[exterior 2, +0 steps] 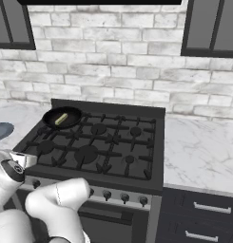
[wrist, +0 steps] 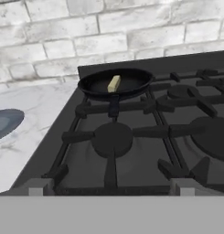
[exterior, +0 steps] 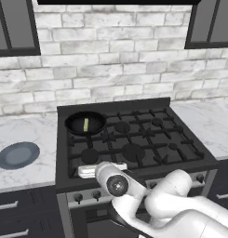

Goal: Pick up the butter stick and place it in the pan. Then turn on the burner for the pan.

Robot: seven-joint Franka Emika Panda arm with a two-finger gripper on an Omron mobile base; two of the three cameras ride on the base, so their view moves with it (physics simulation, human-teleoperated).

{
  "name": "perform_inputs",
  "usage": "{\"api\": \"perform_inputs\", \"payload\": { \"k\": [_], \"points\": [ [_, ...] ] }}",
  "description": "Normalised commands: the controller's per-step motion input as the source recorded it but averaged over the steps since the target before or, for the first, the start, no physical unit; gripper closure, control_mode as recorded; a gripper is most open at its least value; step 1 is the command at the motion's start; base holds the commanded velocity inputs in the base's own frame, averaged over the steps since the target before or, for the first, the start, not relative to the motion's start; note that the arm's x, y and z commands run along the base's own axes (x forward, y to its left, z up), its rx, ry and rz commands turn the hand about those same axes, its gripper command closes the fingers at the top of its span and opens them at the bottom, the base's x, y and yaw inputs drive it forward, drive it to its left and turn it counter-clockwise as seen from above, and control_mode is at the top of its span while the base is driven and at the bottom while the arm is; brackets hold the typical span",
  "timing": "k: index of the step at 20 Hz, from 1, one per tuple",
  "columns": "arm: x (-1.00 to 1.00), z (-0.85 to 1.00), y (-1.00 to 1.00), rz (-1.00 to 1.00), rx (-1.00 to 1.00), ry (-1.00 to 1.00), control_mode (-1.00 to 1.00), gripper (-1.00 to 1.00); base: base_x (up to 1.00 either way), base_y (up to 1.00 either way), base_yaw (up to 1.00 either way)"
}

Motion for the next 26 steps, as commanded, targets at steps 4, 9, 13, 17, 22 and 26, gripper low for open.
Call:
{"api": "perform_inputs", "payload": {
  "k": [4, 9, 13, 17, 22, 26],
  "points": [
    [-0.51, -0.01, -0.01, 0.00, 0.00, -0.02, -1.00, -1.00, 0.00, 0.00, 0.00],
    [-0.40, -0.13, -0.06, 0.00, 0.00, -0.04, -1.00, -1.00, 0.00, 0.00, 0.00],
    [-0.38, -0.19, -0.03, 0.00, 0.00, -0.07, -1.00, -1.00, 0.00, 0.00, 0.00],
    [-0.29, -0.27, -0.03, 0.02, 0.00, -0.11, -1.00, -1.00, 0.00, 0.00, 0.00],
    [-0.27, -0.20, -0.07, 0.05, 0.00, -0.12, -1.00, -1.00, 0.00, 0.00, 0.00],
    [-0.10, -0.09, -0.01, 0.00, 0.00, -0.08, -1.00, -1.00, 0.00, 0.00, 0.00]
  ]
}}
